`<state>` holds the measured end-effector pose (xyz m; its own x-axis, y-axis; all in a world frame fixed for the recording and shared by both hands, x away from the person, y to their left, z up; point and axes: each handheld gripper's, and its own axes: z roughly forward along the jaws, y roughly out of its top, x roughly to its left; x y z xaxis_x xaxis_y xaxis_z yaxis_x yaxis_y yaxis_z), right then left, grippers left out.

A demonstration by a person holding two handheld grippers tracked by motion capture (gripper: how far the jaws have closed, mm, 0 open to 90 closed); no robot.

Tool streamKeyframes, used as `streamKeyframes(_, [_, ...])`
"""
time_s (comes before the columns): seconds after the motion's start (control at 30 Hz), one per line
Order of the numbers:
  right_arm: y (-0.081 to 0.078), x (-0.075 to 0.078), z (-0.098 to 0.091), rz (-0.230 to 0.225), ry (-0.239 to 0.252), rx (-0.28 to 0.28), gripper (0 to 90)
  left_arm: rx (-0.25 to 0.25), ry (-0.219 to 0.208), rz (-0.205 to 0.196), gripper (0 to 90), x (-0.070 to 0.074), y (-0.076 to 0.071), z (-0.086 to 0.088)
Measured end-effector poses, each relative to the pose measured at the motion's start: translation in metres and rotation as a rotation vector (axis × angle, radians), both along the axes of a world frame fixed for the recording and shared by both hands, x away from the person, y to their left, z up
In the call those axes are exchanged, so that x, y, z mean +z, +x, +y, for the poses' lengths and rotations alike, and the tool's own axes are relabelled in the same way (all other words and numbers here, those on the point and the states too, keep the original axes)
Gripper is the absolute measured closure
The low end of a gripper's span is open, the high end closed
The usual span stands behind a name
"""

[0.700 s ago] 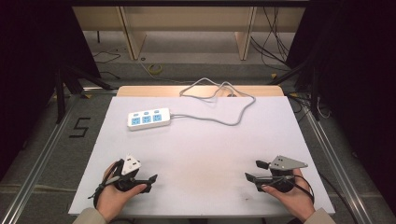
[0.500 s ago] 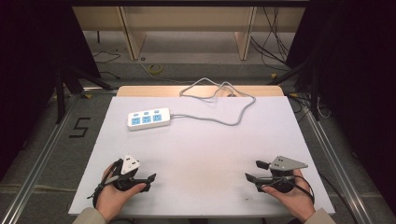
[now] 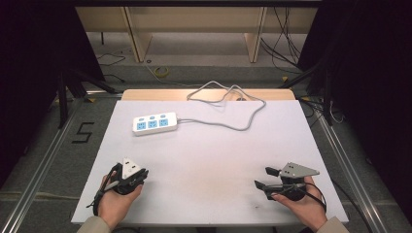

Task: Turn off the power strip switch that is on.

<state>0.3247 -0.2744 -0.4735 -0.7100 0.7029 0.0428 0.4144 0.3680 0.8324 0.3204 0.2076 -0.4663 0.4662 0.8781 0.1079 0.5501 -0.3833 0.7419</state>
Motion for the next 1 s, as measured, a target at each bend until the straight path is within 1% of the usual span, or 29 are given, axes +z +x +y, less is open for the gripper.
streamKeyframes(0.03, [0.0,0.0,0.0,0.001,0.002,-0.002,33.9,0.01,0.001,0.007,88.3,0.001,0.0,0.001])
streamKeyframes(0.07, [0.0,0.0,0.0,0.002,0.002,-0.003,33.9,0.01,-0.003,0.007,89.2,0.001,0.001,0.001])
streamKeyframes(0.2, [0.0,0.0,0.0,0.005,0.002,-0.004,33.9,0.006,0.009,0.013,89.4,0.001,0.002,0.001])
streamKeyframes(0.37, [0.0,-0.001,0.0,0.004,-0.001,-0.003,33.8,0.007,0.009,0.012,89.3,0.003,0.004,0.0])
streamKeyframes(0.5, [0.0,-0.001,0.0,0.005,-0.003,-0.003,33.9,0.019,0.002,0.007,89.4,0.006,0.01,0.001])
streamKeyframes(1.0, [0.0,-0.002,0.0,0.004,-0.007,-0.007,33.9,0.025,0.001,0.02,89.4,0.011,0.019,0.003])
